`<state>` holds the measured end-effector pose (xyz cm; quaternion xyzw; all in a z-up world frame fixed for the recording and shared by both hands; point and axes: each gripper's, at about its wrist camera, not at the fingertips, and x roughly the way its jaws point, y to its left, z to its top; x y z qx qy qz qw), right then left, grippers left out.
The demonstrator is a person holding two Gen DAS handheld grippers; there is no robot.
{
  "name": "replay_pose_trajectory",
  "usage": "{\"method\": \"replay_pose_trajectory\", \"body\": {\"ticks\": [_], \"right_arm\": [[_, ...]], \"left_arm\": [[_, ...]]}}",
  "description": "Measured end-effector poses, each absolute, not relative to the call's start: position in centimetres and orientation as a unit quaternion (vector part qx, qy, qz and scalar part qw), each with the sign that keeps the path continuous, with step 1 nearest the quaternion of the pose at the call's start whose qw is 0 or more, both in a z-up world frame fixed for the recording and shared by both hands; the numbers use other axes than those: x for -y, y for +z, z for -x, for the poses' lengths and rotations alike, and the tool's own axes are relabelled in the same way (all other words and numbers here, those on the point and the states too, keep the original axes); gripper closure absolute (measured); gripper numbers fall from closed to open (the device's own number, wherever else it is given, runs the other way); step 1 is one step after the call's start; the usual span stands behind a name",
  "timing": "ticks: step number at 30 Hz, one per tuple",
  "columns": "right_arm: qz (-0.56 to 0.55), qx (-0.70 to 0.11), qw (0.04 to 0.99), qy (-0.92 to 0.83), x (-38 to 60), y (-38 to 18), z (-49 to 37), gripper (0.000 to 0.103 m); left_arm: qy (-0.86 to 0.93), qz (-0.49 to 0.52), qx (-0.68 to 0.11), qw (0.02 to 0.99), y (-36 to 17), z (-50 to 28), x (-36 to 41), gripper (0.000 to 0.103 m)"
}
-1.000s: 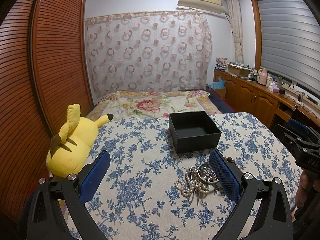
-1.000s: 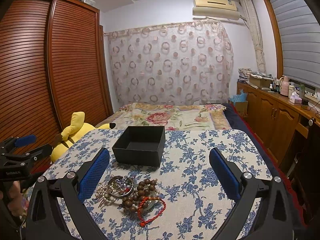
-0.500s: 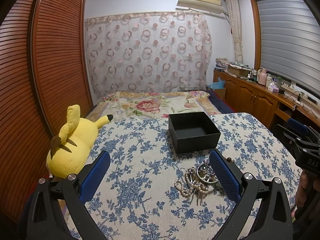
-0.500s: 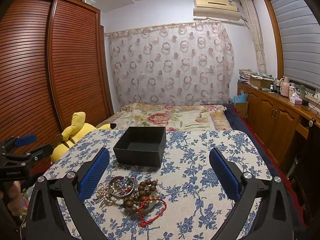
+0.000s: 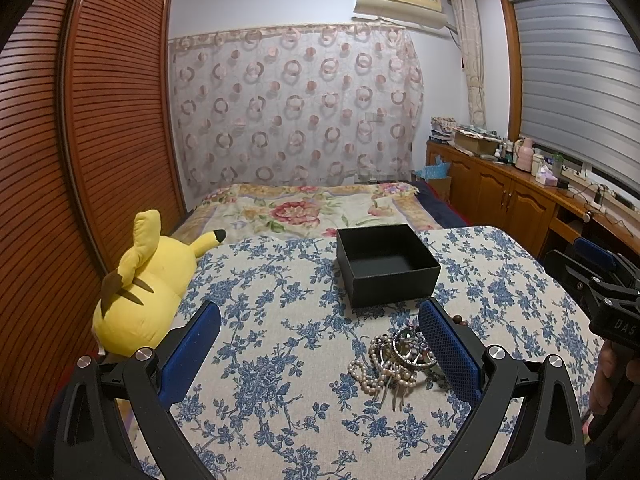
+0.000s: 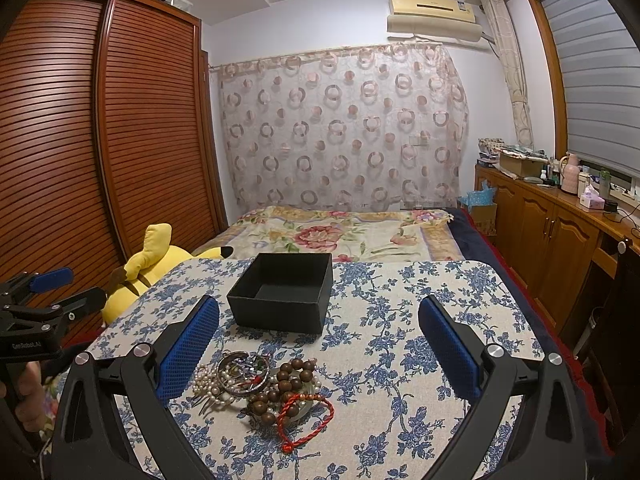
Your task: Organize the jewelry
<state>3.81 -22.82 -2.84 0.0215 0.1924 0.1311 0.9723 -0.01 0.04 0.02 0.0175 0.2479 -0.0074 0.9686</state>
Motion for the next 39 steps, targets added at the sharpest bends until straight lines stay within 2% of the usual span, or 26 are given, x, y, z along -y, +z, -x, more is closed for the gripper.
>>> {"method": "replay_pose_trajectory", "body": {"ticks": [21, 30, 39], "right_arm": [[-0.021, -0.193, 0.972, 0.132, 22.7, -2.7, -3.7, 0.002], [-0.006, -0.223, 0.964, 0.143, 22.8, -4.6, -4.6, 0.003], [0.011, -0.264, 0.951, 0.16, 23.5, -7.8, -6.1, 0.022]], "left_arm": [[-0.009, -0.017, -0.249, 0.968, 0.9, 0.2, 0.3, 0.007], [-0.04, -0.011, -0.295, 0.955, -2.7, -1.4, 0.8, 0.007], [-0.08, -0.006, -0.335, 0.939, -6.4, -3.3, 1.4, 0.007]]}}
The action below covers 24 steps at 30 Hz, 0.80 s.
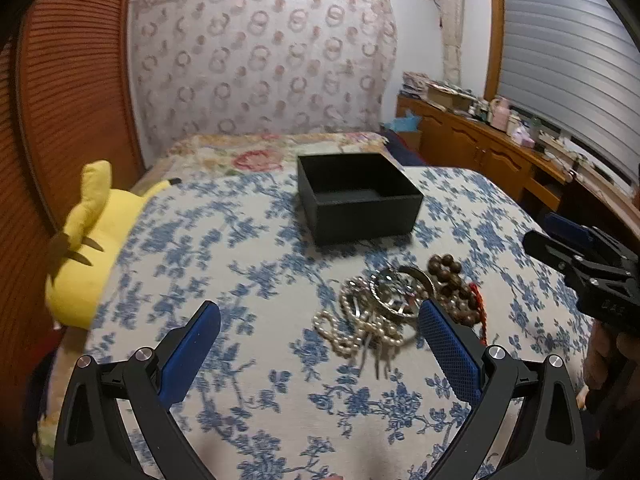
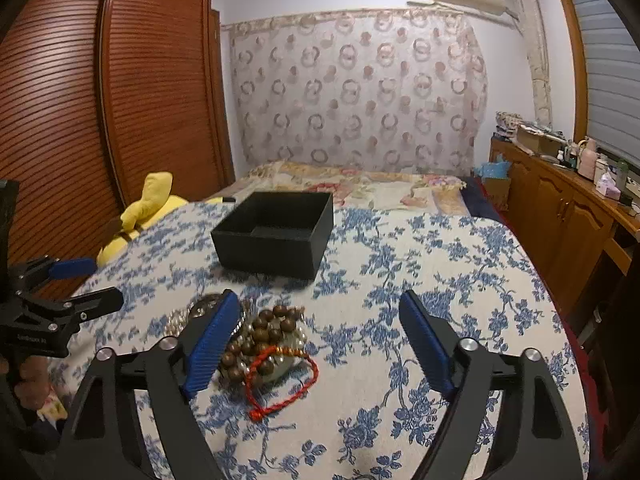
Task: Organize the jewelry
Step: 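Move the left tool to the silver bangle and close on it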
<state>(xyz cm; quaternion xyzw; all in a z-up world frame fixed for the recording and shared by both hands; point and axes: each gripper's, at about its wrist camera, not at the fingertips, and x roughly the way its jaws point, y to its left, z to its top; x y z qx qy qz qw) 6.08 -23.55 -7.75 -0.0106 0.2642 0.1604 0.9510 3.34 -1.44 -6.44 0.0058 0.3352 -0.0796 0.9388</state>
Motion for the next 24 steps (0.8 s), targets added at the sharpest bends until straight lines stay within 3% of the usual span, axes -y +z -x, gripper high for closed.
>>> {"method": "replay_pose_trajectory", "body": {"ticks": [5, 17, 24], "right_arm": [[0.023, -0.278, 0.945, 0.172, 23.9, -8.9, -6.0, 0.028], [0.03, -0.305, 0.935, 0.177, 26.0, -10.5, -5.2, 0.028], [0.032, -0.315, 0.931, 0.183, 25.5, -11.0, -5.2, 0.028]], "left_arm": [[-0.104, -0.012, -0.347, 0.932, -7.6, -4.2, 2.4, 0.007], [-0.161, -0.042, -0.397, 0.903, -9.6, -7.7, 5.5, 0.009], [-0.194, -0.042, -0.41, 0.89, -9.7, -9.2, 7.1, 0.026]]}}
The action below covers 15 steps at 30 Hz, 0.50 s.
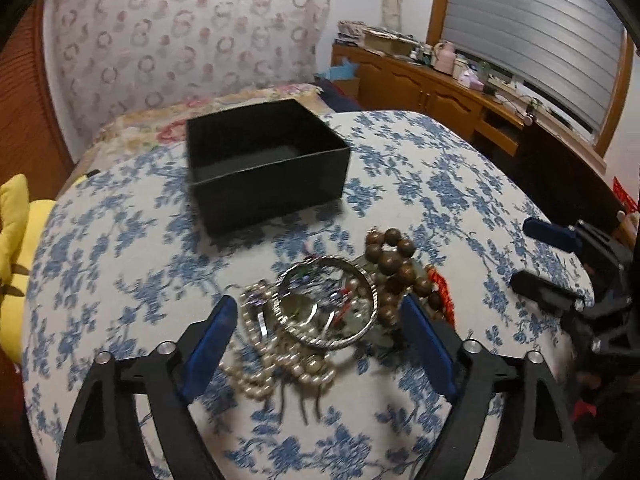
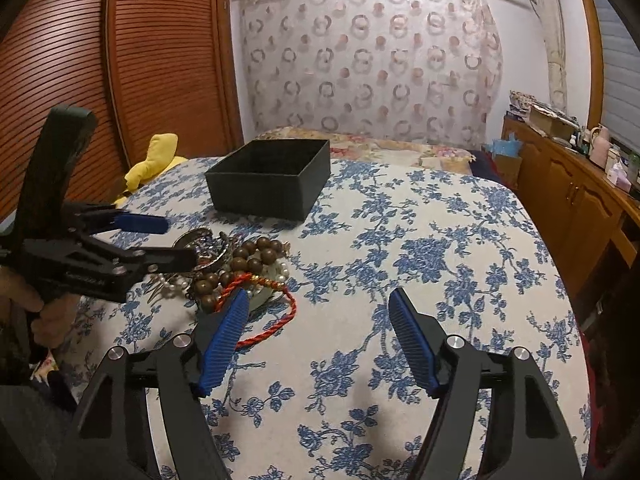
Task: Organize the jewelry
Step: 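Move the left tool to the silver bangle and close on it, then lift the silver bangle with the left tool while the right tool grasps the red string bracelet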
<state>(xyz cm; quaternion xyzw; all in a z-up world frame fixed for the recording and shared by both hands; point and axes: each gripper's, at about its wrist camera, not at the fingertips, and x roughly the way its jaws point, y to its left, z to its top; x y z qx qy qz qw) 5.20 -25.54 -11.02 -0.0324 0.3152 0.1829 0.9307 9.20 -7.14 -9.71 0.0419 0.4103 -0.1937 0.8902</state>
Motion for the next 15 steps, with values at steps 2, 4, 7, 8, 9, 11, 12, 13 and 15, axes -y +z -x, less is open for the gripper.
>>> {"method": "replay_pose_trajectory", "body": {"ticks": [2, 4, 7, 8, 9, 11, 12, 13, 15], "right_arm": [[0.034, -0.317, 0.929, 0.186, 25.3, -11.2, -5.2, 0.028], [0.035, -0.32, 0.928, 0.187, 25.1, -11.4, -5.3, 0.028], [0.036, -0.323, 0.927, 0.187, 24.9, -11.6, -5.4, 0.028], [0.036, -0.324, 0.927, 0.187, 24.9, -11.6, -5.4, 0.028], [0.036, -0.324, 0.927, 0.187, 24.8, -11.7, -5.4, 0.028], [0.035, -0.325, 0.926, 0.187, 24.9, -11.7, -5.3, 0.028], [0.035, -0.325, 0.926, 0.187, 24.9, -11.7, -5.3, 0.028], [0.036, -0.326, 0.926, 0.188, 24.8, -11.8, -5.4, 0.028], [0.037, -0.327, 0.925, 0.19, 24.8, -11.9, -5.4, 0.028]], "left_arm": [[-0.196, -0.042, -0.414, 0.888, -9.8, -9.5, 7.6, 0.029], [-0.196, -0.048, -0.416, 0.887, -10.0, -9.8, 7.9, 0.032], [-0.191, -0.051, -0.422, 0.885, -10.4, -10.2, 8.1, 0.039], [-0.188, -0.053, -0.421, 0.886, -10.5, -10.2, 8.1, 0.039], [-0.186, -0.056, -0.42, 0.887, -10.6, -10.3, 8.1, 0.04], [-0.18, -0.064, -0.419, 0.887, -10.8, -10.5, 8.2, 0.04], [-0.179, -0.065, -0.42, 0.887, -10.9, -10.5, 8.3, 0.04], [-0.178, -0.068, -0.42, 0.887, -11.0, -10.5, 8.3, 0.04], [-0.175, -0.076, -0.412, 0.891, -10.9, -10.2, 8.3, 0.045]]}}
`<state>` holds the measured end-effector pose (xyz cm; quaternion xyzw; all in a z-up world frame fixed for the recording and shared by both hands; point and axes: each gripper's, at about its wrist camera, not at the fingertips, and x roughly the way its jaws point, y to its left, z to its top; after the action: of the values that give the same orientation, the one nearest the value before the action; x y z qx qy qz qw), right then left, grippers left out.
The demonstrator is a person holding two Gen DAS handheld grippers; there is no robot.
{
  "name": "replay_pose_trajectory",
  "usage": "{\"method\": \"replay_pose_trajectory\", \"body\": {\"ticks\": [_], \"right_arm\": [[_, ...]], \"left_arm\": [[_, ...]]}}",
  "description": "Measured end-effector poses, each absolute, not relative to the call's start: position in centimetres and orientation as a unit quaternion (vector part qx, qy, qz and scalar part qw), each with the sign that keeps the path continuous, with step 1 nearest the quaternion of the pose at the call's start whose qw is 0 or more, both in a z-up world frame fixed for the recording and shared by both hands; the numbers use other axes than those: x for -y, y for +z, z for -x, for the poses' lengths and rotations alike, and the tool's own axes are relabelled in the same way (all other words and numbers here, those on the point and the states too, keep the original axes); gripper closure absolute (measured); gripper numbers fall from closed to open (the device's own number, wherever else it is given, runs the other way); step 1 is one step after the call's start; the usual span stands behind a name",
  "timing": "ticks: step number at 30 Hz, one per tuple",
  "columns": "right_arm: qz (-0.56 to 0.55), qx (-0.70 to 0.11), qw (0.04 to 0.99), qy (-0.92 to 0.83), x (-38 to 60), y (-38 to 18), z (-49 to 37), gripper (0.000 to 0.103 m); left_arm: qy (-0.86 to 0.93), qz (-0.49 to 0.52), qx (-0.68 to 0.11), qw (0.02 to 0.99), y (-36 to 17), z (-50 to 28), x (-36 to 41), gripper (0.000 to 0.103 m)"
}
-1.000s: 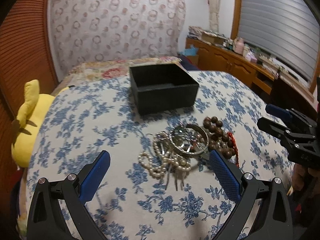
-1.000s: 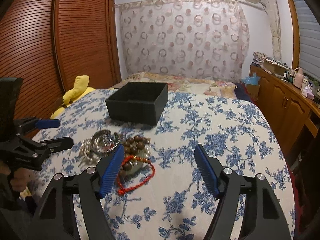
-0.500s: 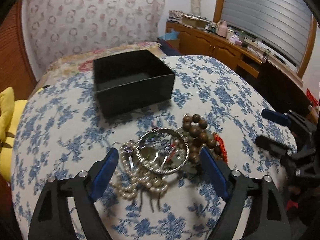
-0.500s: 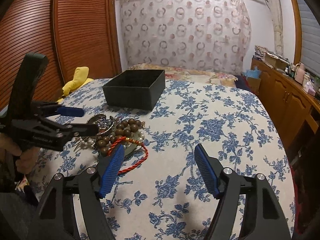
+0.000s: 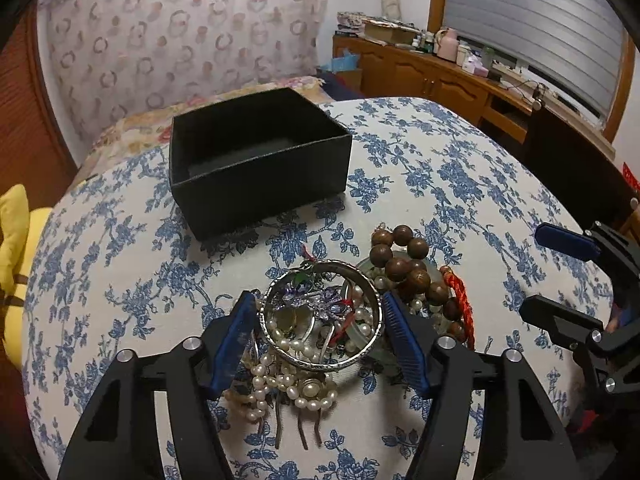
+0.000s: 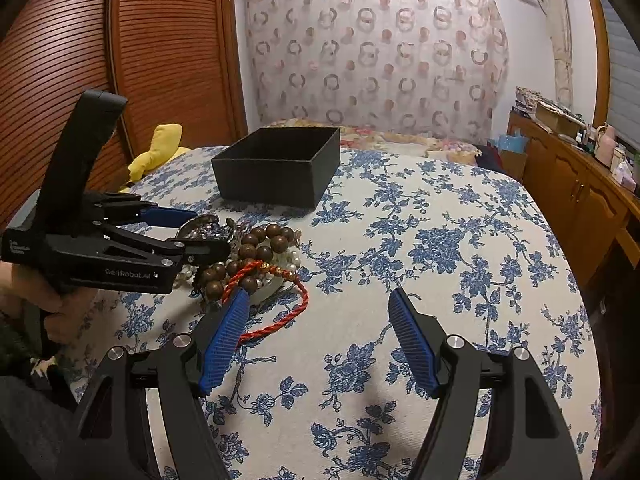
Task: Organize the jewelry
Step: 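Lift the silver bangle with the left tool while the right tool grasps the red string bracelet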
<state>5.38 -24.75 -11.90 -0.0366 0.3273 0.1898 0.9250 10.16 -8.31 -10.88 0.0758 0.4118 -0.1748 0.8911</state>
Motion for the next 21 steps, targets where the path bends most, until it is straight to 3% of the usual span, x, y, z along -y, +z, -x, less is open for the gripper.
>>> {"method": "replay_pose_trajectory", "body": {"ticks": [5, 17, 21], "right_arm": [[0.038, -0.333, 0.921, 0.2, 24.4, -12.1, -5.5, 0.029], [0.059, -0.36, 0.894, 0.259, 21.3, -12.7, -5.2, 0.059], [0.08, -0.374, 0.884, 0.27, 20.3, -13.5, -5.1, 0.062]], "left_arm": [[-0.177, -0.061, -0.399, 0.898, -10.2, -9.5, 7.4, 0.045], [-0.177, -0.031, -0.362, 0.915, -7.8, -6.6, 5.5, 0.045], [-0.176, -0.022, -0.361, 0.916, -7.8, -6.1, 5.0, 0.045]]}}
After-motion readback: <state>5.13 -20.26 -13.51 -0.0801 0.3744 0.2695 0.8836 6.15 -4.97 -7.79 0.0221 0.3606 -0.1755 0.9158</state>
